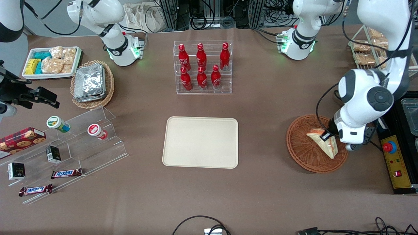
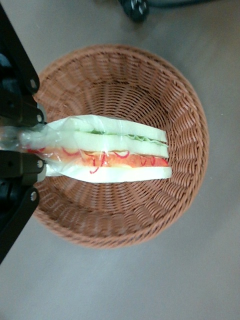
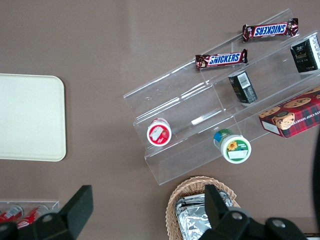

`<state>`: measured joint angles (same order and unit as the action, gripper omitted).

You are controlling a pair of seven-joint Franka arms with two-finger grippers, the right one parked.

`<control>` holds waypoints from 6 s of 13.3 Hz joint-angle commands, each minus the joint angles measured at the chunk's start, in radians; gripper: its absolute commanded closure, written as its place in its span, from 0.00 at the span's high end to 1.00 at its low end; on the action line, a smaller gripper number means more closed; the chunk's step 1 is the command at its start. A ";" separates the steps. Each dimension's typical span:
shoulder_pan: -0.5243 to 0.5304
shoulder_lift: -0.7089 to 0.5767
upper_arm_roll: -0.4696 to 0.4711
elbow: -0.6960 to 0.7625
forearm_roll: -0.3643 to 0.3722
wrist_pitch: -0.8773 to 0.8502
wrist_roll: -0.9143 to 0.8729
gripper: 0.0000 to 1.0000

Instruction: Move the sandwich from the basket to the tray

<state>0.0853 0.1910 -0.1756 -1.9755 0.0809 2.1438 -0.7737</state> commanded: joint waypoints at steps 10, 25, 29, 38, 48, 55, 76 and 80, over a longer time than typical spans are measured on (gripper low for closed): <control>-0.010 -0.008 -0.255 0.468 0.020 -0.528 0.136 0.00; -0.283 0.349 -0.424 0.498 0.240 -0.243 -0.094 0.00; -0.311 0.467 -0.423 0.497 0.351 -0.141 -0.160 0.00; -0.351 0.616 -0.418 0.533 0.491 -0.035 -0.226 0.00; -0.355 0.659 -0.417 0.540 0.540 -0.007 -0.226 1.00; -0.319 0.520 -0.424 0.524 0.521 -0.102 -0.202 1.00; -0.099 -0.231 -0.013 0.222 -0.085 -0.389 0.610 1.00; -0.091 -0.228 0.008 0.248 -0.086 -0.433 0.617 1.00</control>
<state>0.0029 -0.0212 -0.1918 -1.7177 0.0084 1.7227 -0.1734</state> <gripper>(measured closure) 0.000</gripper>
